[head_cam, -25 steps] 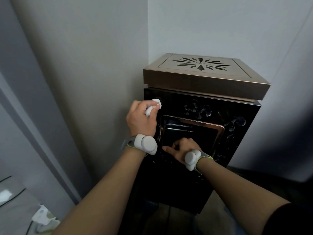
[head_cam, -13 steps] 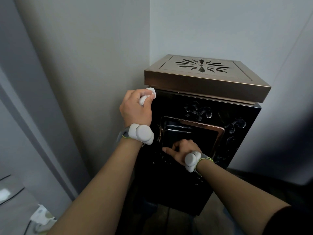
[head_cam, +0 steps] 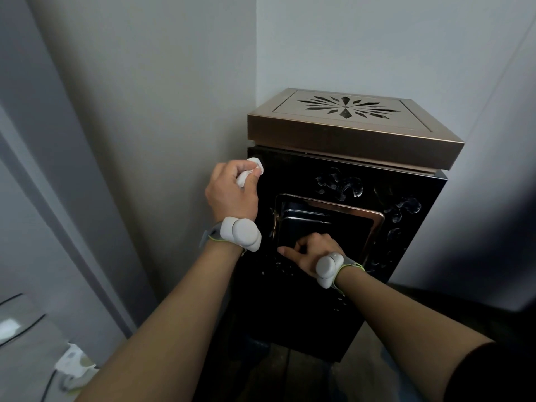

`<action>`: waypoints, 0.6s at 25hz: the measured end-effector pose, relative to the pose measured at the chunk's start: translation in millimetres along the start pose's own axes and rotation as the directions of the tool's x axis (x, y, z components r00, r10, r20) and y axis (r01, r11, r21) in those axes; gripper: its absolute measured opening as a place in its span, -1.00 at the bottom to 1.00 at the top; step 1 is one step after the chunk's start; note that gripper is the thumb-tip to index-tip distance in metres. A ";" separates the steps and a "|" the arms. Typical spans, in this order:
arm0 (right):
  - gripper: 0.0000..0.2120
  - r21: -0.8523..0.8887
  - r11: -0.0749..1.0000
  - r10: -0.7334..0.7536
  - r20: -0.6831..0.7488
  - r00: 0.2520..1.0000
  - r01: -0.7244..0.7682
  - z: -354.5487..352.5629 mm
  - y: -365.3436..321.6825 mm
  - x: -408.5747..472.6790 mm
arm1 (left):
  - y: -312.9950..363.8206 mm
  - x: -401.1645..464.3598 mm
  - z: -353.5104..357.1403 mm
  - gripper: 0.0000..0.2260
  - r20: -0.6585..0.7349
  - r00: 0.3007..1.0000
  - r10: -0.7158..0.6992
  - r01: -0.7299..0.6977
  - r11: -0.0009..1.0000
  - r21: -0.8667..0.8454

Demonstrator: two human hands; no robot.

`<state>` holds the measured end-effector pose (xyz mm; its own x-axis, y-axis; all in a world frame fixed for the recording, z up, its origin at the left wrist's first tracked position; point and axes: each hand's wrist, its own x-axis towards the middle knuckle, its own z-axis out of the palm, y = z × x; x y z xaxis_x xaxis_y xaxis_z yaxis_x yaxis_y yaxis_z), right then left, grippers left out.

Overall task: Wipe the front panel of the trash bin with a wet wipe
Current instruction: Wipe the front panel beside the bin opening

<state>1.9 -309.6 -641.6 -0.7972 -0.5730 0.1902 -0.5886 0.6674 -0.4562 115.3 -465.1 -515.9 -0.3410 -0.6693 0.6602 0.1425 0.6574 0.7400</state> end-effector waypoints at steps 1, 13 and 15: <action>-0.41 -0.003 1.000 0.002 -0.005 1.000 -0.002 0.7 -0.2 0.3 | -0.9 -2.4 0.3 -0.97 0.002 1.000 0.025 -0.025 1.000 0.006; -0.43 -0.005 1.000 -0.003 -0.001 1.000 0.003 0.4 0.2 1.8 | -8.4 -22.8 13.4 -0.91 0.160 0.925 0.345 -0.344 0.938 -0.037; -0.46 -0.010 1.000 0.003 0.002 1.000 -0.003 -1.3 -0.7 0.9 | -7.0 -23.3 14.5 -0.90 0.182 0.909 0.374 -0.373 0.927 -0.043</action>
<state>1.4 -310.1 -640.0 -0.7988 -0.5718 0.1869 -0.5874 0.6742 -0.4478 108.8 -449.1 -538.3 -0.4262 -0.2991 0.8537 0.2992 0.8440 0.4451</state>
